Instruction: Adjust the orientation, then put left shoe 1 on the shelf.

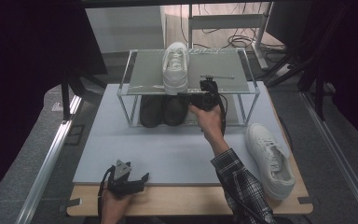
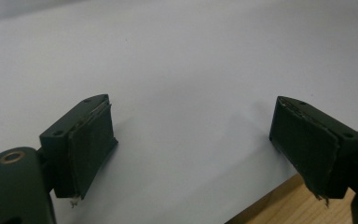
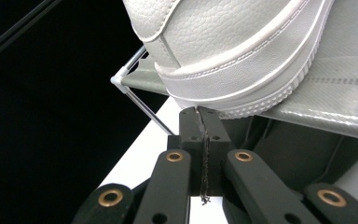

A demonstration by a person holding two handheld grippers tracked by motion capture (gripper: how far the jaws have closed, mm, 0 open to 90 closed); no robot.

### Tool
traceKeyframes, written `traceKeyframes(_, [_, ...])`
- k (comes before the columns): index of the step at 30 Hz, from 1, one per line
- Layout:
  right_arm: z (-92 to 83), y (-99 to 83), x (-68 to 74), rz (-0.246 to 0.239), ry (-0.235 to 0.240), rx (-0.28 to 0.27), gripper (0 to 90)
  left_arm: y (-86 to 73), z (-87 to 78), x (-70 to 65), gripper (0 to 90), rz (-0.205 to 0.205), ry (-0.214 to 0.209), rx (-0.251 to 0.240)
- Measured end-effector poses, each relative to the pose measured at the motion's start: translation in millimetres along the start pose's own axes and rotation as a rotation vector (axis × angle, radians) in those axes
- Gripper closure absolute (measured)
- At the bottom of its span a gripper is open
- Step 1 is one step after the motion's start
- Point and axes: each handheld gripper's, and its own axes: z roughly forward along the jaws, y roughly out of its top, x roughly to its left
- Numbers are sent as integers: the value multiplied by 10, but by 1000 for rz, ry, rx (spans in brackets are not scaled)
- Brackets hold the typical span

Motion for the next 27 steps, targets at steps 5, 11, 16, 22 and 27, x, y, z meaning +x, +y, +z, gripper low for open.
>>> traceKeyframes(5, [77, 12, 29, -2, 2, 3, 891, 0, 0, 0, 133, 0, 0, 0])
traceKeyframes(11, [158, 19, 70, -12, 4, 9, 891, 0, 0, 0, 134, 0, 0, 0])
traceKeyframes(16, [136, 16, 83, -19, -1, 15, 889, 0, -1, 0, 134, 0, 0, 0])
traceKeyframes(22, [113, -19, 148, -88, -14, 57, 797, 0, -1, -2, 134, 1, 1, 0])
traceKeyframes(27, [53, -91, 180, -152, -42, 69, 649, -1, 1, -3, 134, -4, 1, -2])
